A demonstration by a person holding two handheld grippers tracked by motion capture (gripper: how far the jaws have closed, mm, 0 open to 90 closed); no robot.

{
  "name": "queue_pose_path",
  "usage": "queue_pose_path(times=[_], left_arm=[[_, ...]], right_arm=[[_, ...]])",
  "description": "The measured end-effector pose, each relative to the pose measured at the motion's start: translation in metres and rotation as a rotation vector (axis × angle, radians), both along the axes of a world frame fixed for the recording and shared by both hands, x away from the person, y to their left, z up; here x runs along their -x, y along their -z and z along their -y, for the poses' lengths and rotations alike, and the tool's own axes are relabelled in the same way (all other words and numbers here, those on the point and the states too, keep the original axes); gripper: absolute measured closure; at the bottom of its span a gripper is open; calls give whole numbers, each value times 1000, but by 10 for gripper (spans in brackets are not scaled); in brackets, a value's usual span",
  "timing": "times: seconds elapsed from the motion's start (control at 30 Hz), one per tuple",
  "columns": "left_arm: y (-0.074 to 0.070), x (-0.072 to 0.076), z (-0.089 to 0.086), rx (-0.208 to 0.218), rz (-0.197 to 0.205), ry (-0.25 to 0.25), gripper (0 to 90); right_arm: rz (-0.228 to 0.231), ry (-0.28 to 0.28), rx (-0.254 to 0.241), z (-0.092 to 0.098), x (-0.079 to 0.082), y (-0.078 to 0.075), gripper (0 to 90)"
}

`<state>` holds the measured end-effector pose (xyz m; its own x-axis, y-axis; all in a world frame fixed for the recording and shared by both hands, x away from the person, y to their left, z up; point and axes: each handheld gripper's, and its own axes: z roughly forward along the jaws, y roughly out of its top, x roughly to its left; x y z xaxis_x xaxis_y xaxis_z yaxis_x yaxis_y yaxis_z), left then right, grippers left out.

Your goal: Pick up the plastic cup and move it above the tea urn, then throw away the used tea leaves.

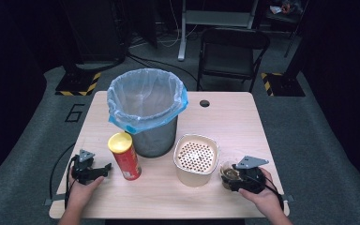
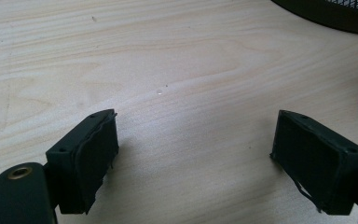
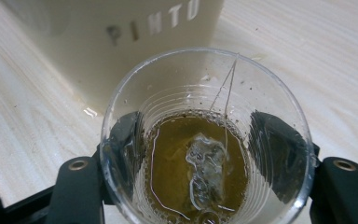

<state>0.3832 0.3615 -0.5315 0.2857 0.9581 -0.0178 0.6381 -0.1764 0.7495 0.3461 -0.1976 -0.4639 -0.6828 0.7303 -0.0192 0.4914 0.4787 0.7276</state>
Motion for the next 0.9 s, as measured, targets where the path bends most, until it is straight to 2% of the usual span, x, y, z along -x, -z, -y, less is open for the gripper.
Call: queue_pose_path(times=[0.2,0.4,0.77,0.9], left_arm=[[0,1,0,-2,-1,10,141],[-1,1,0,-13,-4,16,141],[0,1,1,-4,-5,11,140],[0,1,1,-4,-6,12,141]], right_arm=[[35,-17,13,6,-19,-21,358],[39,-12,-2,7,-40,-38,362],[61,24,-35,15,-80,-47,363],[90,-6,-33,18,-93,-51,363]])
